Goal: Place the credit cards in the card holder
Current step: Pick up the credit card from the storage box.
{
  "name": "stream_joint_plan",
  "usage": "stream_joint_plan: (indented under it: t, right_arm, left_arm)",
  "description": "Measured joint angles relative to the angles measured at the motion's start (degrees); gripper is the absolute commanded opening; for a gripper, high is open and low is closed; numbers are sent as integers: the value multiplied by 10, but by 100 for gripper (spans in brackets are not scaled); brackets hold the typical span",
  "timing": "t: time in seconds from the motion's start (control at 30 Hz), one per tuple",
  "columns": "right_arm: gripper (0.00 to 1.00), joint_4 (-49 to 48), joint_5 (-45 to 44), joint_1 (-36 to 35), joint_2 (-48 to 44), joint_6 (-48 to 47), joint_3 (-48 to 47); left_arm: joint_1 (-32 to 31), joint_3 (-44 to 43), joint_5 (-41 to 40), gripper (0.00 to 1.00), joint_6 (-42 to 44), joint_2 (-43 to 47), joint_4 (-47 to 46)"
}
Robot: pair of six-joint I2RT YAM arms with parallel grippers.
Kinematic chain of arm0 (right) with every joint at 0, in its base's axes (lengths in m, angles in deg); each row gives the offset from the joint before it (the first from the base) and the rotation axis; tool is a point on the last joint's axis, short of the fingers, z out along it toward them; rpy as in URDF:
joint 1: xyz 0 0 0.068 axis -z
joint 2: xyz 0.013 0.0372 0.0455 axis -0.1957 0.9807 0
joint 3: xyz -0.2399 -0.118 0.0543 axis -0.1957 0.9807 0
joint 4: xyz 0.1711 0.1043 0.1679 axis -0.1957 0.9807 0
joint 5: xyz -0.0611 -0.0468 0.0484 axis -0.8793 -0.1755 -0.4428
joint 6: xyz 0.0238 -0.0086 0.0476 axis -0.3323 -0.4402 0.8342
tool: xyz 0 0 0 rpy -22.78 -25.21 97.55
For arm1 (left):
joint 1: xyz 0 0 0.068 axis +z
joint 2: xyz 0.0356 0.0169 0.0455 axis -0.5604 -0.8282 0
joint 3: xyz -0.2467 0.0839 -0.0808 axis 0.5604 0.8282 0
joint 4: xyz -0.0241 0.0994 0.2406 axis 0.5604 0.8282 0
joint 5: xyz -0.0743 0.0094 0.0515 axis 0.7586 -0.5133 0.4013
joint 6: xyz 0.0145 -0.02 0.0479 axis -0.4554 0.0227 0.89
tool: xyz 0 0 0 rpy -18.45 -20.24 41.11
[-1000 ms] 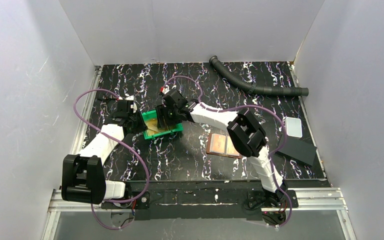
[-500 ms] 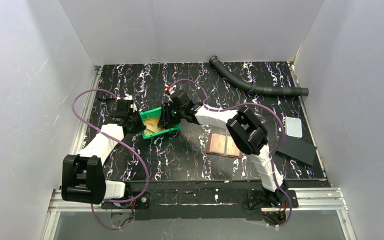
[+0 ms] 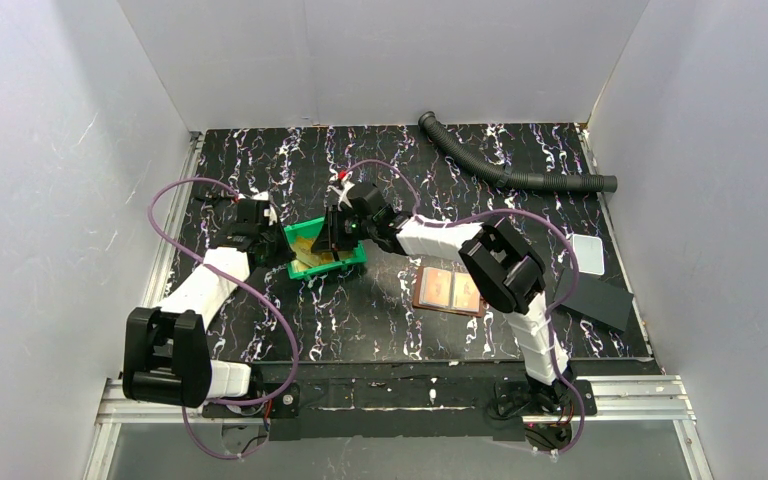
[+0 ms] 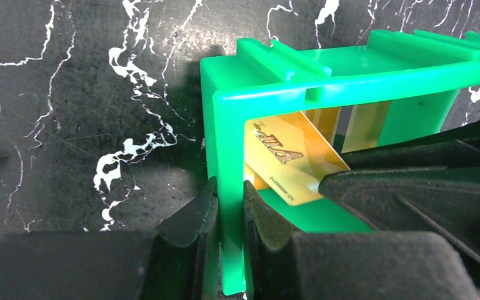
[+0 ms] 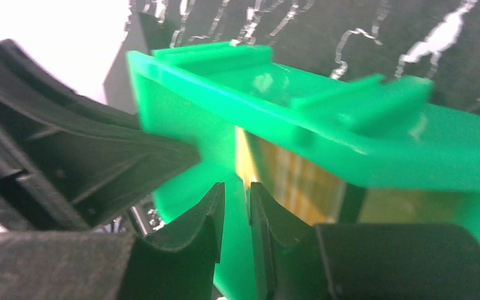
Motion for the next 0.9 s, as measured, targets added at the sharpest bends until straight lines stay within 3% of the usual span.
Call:
stream_joint_plan:
  t: [0.27, 0.37, 0.47, 0.73, 0.8, 0.9]
  right_arm:
    - [32, -51, 26, -5, -5, 30, 8]
    - [25, -41, 26, -5, -4, 28, 4]
    - [2, -21, 24, -5, 5, 15, -21]
    - [1, 60, 18, 5, 14, -19, -79]
    - [1, 83, 20, 13, 14, -22, -95]
    - [1, 111, 28, 28, 14, -27, -117]
  left_arm:
    - [-1, 0, 10, 0, 0, -2, -2]
    - [-1, 0, 11, 0, 0, -2, -2]
    - [-1, 0, 13, 0, 0, -2, -2]
    - [0, -79, 17, 1, -8, -59, 82]
    - [0, -116, 19, 8, -14, -85, 119]
    - [3, -151, 28, 31, -21, -110, 162]
